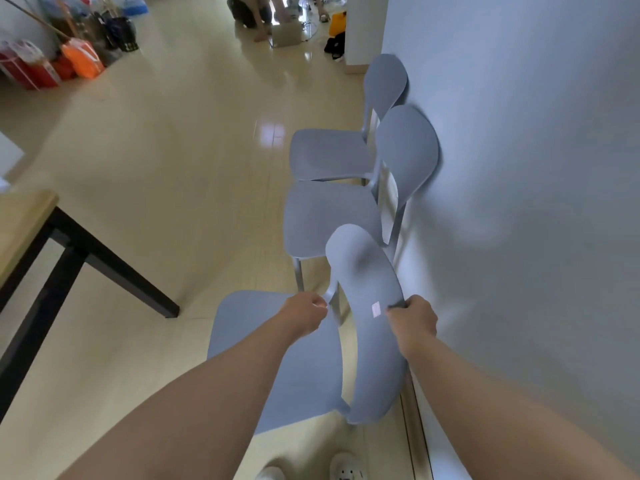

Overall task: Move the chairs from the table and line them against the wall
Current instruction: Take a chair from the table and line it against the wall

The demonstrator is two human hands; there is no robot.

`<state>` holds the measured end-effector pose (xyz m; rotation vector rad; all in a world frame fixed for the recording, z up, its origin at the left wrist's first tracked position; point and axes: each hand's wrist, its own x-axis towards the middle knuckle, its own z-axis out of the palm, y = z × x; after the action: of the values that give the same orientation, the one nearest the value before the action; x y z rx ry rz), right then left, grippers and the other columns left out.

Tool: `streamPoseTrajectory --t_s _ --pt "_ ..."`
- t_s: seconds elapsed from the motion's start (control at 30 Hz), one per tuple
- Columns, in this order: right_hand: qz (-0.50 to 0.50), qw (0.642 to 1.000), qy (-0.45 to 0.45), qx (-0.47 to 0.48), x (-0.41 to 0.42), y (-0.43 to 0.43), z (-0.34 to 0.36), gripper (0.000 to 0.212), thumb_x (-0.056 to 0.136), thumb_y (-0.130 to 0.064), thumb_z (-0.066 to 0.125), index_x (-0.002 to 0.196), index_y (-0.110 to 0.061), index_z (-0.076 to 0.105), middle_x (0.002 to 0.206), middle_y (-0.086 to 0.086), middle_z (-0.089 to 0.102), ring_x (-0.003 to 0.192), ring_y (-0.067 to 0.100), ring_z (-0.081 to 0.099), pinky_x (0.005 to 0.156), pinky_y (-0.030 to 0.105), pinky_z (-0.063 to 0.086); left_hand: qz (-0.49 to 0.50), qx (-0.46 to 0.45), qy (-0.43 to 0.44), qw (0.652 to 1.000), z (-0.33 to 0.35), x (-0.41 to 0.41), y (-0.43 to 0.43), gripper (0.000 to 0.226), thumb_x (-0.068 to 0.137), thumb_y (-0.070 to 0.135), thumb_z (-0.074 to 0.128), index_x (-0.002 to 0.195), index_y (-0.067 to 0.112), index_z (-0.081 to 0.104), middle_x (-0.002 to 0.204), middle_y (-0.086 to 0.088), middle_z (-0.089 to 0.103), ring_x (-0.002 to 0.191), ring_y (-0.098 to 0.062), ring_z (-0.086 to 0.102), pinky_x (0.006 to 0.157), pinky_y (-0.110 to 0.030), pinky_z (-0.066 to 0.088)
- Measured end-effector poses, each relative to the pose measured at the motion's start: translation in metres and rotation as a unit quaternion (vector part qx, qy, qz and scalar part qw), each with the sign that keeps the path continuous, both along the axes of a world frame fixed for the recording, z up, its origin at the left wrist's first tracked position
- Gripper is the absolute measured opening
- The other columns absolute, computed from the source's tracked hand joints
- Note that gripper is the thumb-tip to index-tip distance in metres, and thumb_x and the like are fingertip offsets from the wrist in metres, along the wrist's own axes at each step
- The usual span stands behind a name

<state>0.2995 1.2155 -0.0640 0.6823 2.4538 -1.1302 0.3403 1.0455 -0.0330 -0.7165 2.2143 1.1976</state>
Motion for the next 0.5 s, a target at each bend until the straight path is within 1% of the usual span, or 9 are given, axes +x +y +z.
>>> streamPoseTrajectory --t_s 0.03,0.07,0.13,0.17,0.23,0.3,0.4,0.47,0.5 --pt "0.003 1.000 0.014 0.012 -0.001 0.008 0.000 0.037 0.089 -0.009 0.051 0.059 -0.017 0.031 0.064 -0.001 0.038 0.056 0.018 0.039 0.046 0.022 0.024 -0.006 -0.007 -0.001 1.000 0.000 0.000 0.002 0.023 0.094 0.011 0.035 0.100 0.022 0.055 0.103 -0.007 0.056 0.091 -0.023 0.055 0.075 -0.029 0.041" --pt "0.002 0.999 0.026 0.022 -0.001 0.016 0.001 0.037 0.090 -0.009 0.050 0.060 -0.016 0.030 0.064 -0.001 0.038 0.056 0.020 0.039 0.046 0.023 0.024 -0.016 -0.014 -0.004 1.000 0.000 0.000 0.006 0.030 0.094 0.008 0.033 0.104 0.023 0.057 0.109 -0.008 0.057 0.096 -0.023 0.057 0.079 -0.031 0.043" --pt "-0.005 0.999 0.041 0.033 -0.001 0.031 0.003 0.033 0.091 -0.009 0.050 0.063 -0.012 0.033 0.064 0.002 0.039 0.063 0.026 0.043 0.047 0.025 0.025 -0.035 -0.032 -0.018 0.999 -0.002 0.001 0.012 0.042 0.095 0.002 0.030 0.124 0.017 0.057 0.129 -0.008 0.057 0.117 -0.025 0.057 0.095 -0.033 0.047" --pt "-0.010 0.998 0.048 0.035 -0.001 0.038 0.003 0.029 0.091 -0.009 0.050 0.066 -0.010 0.035 0.065 0.004 0.041 0.067 0.028 0.044 0.050 0.027 0.028 -0.045 -0.040 -0.024 0.998 -0.004 0.002 0.016 0.045 0.095 -0.001 0.030 0.129 0.014 0.054 0.136 -0.007 0.055 0.124 -0.026 0.054 0.102 -0.034 0.045" --pt "-0.019 0.998 0.055 0.036 0.000 0.053 0.006 0.020 0.092 -0.009 0.048 0.074 -0.006 0.041 0.074 0.011 0.048 0.073 0.029 0.045 0.061 0.029 0.033 -0.065 -0.048 -0.030 0.996 -0.007 0.002 0.025 0.046 0.096 -0.004 0.029 0.132 0.011 0.053 0.140 -0.007 0.053 0.129 -0.025 0.051 0.107 -0.035 0.044" --pt "0.002 0.998 0.057 0.041 -0.001 0.063 0.010 0.013 0.095 -0.011 0.044 0.084 -0.003 0.047 0.085 0.014 0.049 0.077 0.029 0.044 0.068 0.030 0.034 -0.075 -0.048 -0.024 0.996 -0.006 0.000 0.029 0.043 0.097 -0.001 0.029 0.128 0.012 0.055 0.133 -0.009 0.056 0.123 -0.025 0.055 0.101 -0.033 0.045" --pt "0.055 0.997 0.027 0.042 -0.005 0.080 0.021 0.018 0.096 -0.012 0.041 0.105 -0.001 0.053 0.093 0.012 0.049 0.083 0.027 0.044 0.071 0.030 0.036 -0.066 -0.015 -0.013 0.998 -0.008 -0.002 0.045 0.033 0.098 0.010 0.031 0.117 0.009 0.058 0.106 -0.008 0.057 0.096 -0.022 0.056 0.073 -0.025 0.044" --pt "0.052 0.998 0.001 0.018 -0.008 0.086 0.023 0.019 0.094 -0.016 0.047 0.109 -0.005 0.052 0.101 0.014 0.055 0.087 0.028 0.049 0.076 0.034 0.047 -0.062 0.006 -0.013 0.998 -0.008 -0.003 0.055 0.034 0.099 0.013 0.032 0.121 0.007 0.057 0.102 -0.006 0.055 0.091 -0.020 0.054 0.059 -0.019 0.039" --pt "0.037 0.999 -0.018 0.004 -0.008 0.086 0.021 0.024 0.092 -0.017 0.051 0.111 -0.003 0.053 0.108 0.017 0.058 0.090 0.029 0.052 0.082 0.039 0.052 -0.065 0.010 -0.013 0.998 -0.009 -0.003 0.059 0.032 0.099 0.013 0.032 0.117 0.008 0.058 0.102 -0.005 0.055 0.091 -0.020 0.054 0.057 -0.018 0.037"
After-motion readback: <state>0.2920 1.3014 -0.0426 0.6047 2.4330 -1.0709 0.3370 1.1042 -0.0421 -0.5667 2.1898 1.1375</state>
